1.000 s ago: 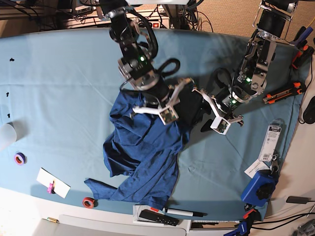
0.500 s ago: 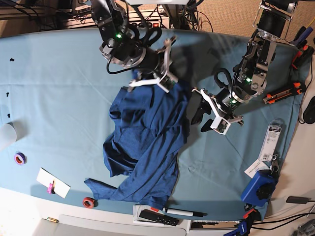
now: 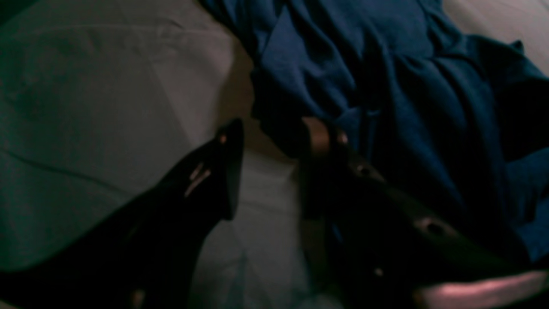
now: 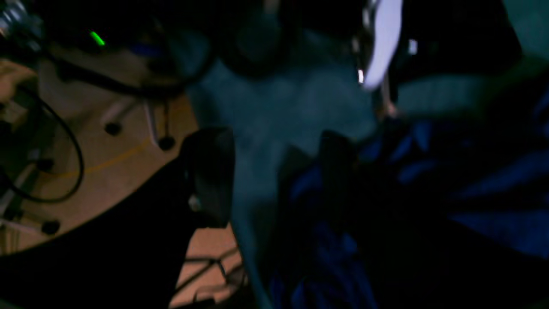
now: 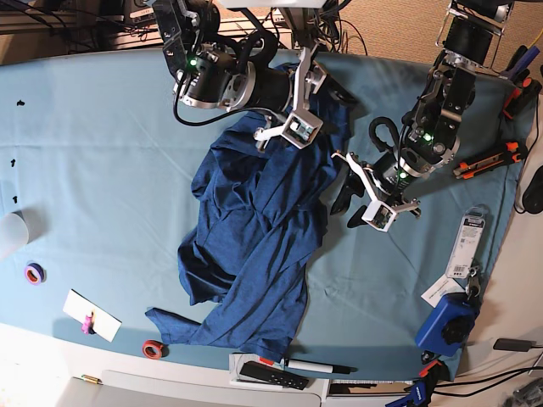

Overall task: Layout the t-shirt on the table in an organized manner, then fold the t-shirt properly
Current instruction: 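Drag the held fabric with the right gripper away from the left gripper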

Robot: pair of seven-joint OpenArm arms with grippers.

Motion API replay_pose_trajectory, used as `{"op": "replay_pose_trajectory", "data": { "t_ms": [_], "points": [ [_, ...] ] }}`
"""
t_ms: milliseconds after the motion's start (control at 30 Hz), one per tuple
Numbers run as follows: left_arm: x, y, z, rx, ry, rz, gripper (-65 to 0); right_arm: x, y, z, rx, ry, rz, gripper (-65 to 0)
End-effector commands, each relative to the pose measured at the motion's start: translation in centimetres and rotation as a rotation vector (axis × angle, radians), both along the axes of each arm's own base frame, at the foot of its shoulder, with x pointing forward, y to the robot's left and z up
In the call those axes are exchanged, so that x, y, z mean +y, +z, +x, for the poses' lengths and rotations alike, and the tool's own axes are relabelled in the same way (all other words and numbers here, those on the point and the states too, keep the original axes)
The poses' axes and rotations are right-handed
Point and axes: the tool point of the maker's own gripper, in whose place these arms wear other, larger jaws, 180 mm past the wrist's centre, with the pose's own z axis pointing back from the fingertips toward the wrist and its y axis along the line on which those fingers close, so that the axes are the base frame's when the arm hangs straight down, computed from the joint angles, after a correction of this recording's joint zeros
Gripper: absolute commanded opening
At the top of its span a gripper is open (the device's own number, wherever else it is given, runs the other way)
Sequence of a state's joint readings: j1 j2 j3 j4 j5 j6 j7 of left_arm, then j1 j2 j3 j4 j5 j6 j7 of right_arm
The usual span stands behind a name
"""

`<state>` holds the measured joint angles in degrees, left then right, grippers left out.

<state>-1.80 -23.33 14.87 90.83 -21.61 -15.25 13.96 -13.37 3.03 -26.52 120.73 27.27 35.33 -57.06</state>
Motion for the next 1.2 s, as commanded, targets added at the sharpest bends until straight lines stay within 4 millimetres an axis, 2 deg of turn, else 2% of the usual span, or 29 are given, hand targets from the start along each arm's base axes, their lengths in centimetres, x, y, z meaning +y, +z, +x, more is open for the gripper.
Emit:
{"op": "replay_pose_trajectory", "data": {
  "t_ms": [0, 67, 133, 233, 333, 467, 600, 667, 833, 1000, 1167],
  "points": [
    [0.0, 1.7, 0.9, -0.055, -0.001, -0.018, -42.2, 0.1, 1.7, 0.8, -0.051, -0.024, 0.056, -33.6],
    [0.1, 1.7, 0.9, -0.058, -0.001, -0.011, -42.2, -0.9, 2.1, 2.9, -0.104, -0.131, 0.057, -33.6],
    [0.3, 1.6, 1.0, -0.06, 0.01, -0.003, -42.2, -3.2, 2.4, 5.9, -0.147, -0.304, 0.04, -33.6],
    [0.8, 1.6, 1.3, -0.061, 0.043, -0.001, -42.2, -8.1, 2.6, 10.0, -0.202, -0.557, -0.031, -33.6],
    [0.8, 1.6, 1.4, -0.061, 0.045, 0.0, -42.2, -13.0, 3.2, 12.7, -0.249, -0.743, -0.097, -33.6],
    [0.8, 1.6, 1.4, -0.061, 0.045, 0.0, -42.2, -18.8, 3.2, 14.1, -0.232, -0.932, -0.153, -33.6],
    [0.8, 1.7, 1.4, -0.062, 0.044, -0.001, -42.2, -24.5, 1.4, 14.7, -0.173, -1.084, -0.218, -33.6],
    [0.7, 1.8, 1.4, -0.064, 0.037, -0.003, -42.2, -26.6, 0.1, 15.4, -0.134, -1.128, -0.219, -33.6],
    [0.5, 1.8, 1.3, -0.062, 0.031, -0.007, -42.2, -27.3, -1.7, 19.0, -0.053, -1.116, -0.119, -33.6],
    [0.6, 1.7, 1.3, -0.061, 0.031, -0.005, -42.2, -27.4, -3.7, 23.5, 0.029, -1.121, -0.089, -33.6],
    [0.6, 1.7, 1.3, -0.061, 0.031, -0.006, -42.2, -27.2, -5.8, 27.3, 0.106, -1.125, -0.089, -33.6]
  ]
}}
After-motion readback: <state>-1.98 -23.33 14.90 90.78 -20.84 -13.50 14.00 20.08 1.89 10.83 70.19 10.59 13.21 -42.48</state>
